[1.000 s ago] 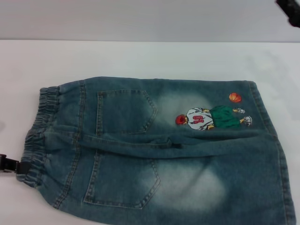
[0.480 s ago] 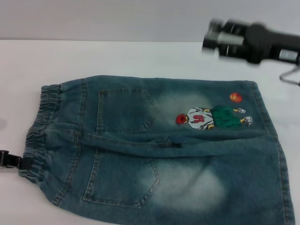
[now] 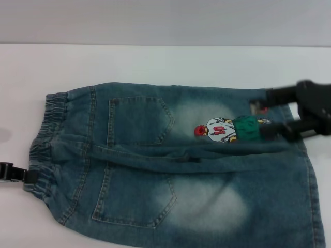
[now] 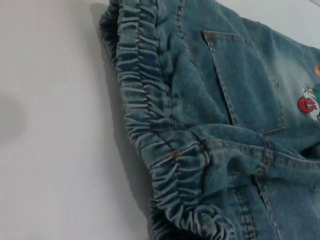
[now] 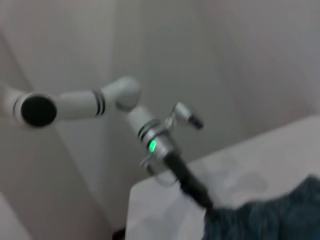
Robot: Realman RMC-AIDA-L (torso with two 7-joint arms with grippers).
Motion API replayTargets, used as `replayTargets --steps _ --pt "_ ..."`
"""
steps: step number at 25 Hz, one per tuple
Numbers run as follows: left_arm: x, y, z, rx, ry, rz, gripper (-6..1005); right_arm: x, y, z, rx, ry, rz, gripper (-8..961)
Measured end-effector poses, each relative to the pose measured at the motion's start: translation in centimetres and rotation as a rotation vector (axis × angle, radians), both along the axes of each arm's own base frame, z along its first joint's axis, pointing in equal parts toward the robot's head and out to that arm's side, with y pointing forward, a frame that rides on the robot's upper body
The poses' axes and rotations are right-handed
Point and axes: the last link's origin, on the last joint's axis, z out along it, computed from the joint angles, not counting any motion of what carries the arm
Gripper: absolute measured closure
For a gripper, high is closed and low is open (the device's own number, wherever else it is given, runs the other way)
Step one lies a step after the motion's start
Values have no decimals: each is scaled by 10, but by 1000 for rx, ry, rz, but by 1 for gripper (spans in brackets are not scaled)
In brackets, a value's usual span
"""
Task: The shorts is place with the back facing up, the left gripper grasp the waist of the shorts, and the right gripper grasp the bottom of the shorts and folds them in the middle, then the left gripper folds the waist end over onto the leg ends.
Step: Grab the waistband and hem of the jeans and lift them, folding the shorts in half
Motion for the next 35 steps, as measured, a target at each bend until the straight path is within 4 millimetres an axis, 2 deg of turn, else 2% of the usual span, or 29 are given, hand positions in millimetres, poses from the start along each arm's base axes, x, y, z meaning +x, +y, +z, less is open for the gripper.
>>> replayTargets --steps 6,13,35 --pt "3 3 -1 0 -2 -9 957 10 -12 -2 -136 -149 8 239" --pt "6 6 -6 3 -4 -16 956 17 -16 -4 -157 -184 -6 239" --pt "9 8 -11 6 -20 -17 955 42 -32 -8 -338 -455 -22 240"
